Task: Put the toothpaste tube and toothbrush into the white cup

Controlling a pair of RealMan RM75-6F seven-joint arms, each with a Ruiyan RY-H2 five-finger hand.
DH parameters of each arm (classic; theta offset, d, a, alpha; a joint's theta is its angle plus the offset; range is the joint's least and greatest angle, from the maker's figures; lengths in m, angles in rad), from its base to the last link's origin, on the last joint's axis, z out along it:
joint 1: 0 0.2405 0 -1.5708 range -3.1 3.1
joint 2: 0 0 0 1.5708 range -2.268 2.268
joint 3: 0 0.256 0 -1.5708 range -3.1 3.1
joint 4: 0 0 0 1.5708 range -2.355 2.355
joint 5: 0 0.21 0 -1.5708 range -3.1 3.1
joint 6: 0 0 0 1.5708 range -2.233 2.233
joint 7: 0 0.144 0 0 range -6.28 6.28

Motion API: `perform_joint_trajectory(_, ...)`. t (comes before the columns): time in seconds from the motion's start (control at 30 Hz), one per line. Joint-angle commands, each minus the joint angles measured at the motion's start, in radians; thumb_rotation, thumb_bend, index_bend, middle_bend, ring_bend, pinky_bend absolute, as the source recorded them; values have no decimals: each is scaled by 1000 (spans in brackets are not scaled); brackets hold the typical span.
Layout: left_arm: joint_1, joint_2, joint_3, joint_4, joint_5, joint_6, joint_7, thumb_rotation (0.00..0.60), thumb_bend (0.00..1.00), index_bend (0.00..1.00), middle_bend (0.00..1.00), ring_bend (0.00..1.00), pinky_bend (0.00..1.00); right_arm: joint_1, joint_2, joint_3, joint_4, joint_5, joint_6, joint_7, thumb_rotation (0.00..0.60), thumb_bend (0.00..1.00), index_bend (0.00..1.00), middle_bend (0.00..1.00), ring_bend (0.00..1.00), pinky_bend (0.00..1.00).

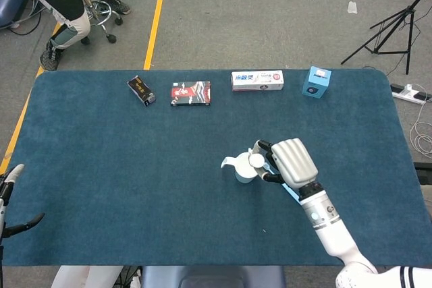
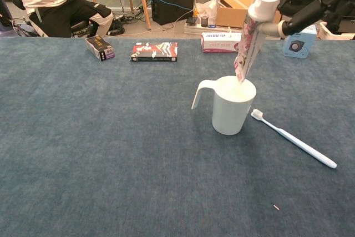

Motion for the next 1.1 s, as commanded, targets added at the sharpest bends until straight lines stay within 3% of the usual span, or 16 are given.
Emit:
perform_joint_trajectory(0.03,1,1,0,-1,1,1,-1,600,45,31,144,163,258,4,-10,-3,12,12,-7,1,600,368,693,1000,1000,1000)
perform_joint_trajectory(0.73,4,8,-3,-3,1,6,-11,600,45,31,144,163,258,36,-61,-9,70,69,-39,-20,600,367,693,1000,1000,1000)
perform_joint_trajectory(1.1,5,9,-2,-4,3,8,-10,600,45,31,144,163,258,87,-103,-9,101,188,-72,-117,600,368,693,1000,1000,1000)
